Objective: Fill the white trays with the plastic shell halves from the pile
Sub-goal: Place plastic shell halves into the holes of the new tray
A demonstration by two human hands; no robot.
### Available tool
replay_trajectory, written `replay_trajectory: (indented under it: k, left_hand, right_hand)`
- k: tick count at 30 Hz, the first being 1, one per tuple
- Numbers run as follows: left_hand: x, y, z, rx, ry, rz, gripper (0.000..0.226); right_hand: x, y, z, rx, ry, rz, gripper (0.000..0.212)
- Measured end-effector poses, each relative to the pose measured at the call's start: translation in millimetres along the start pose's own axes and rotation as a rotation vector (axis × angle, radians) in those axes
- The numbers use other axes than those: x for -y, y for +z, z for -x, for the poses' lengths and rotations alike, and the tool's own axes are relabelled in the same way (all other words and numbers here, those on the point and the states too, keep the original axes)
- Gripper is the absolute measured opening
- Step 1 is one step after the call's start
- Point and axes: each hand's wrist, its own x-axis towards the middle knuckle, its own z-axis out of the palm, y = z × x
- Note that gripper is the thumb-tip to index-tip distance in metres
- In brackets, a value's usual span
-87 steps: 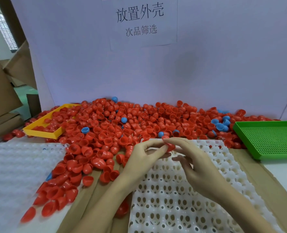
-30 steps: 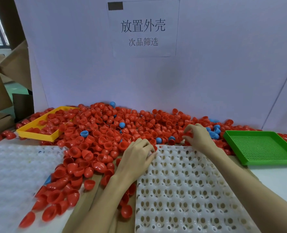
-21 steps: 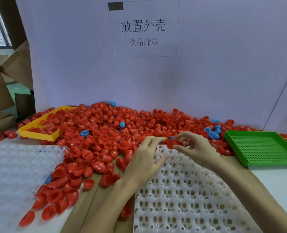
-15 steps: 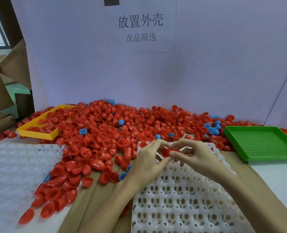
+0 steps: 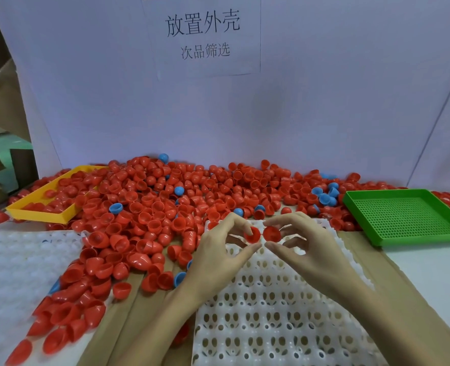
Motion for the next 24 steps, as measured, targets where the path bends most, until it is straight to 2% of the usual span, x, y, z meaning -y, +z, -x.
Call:
replay_trajectory:
  k: [3,9,13,17,20,21,24]
  left_hand:
    - [-1,-1,0,0.008,-0.049,0.045,0.007]
    - [-8,-5,-1,0.100,-0.197,0.221,0.028]
    - [-9,-6,-1,0.176,-0.247,0.329,0.034]
    - [-7,-4,0,0.175,-0.217,0.255,0.029]
    - [-5,-3,0,0.156,-0.171,0.253,0.043]
    - [-5,-2,0,0.139,-0.139,0.241,0.041]
    - [-5,0,0,0.050,-0.080,0.180,0.023]
  right_hand:
    - [1,1,1,0.002,0.006,-0.039,0.037]
    - [7,6,3,0.004,0.002,-0.069,0.053]
    - [10,14,5,-0.016,-0.023,-0.031,0.044]
    - [10,15,5,-0.123,0.028,-0.021,0.027]
    - [8,13,4,-0.156,0.141,-0.026,0.013]
    - [8,13,4,-0.142,0.187,-0.028,0.012]
    - [9,14,6,-0.074,0.281,-0.019,0.027]
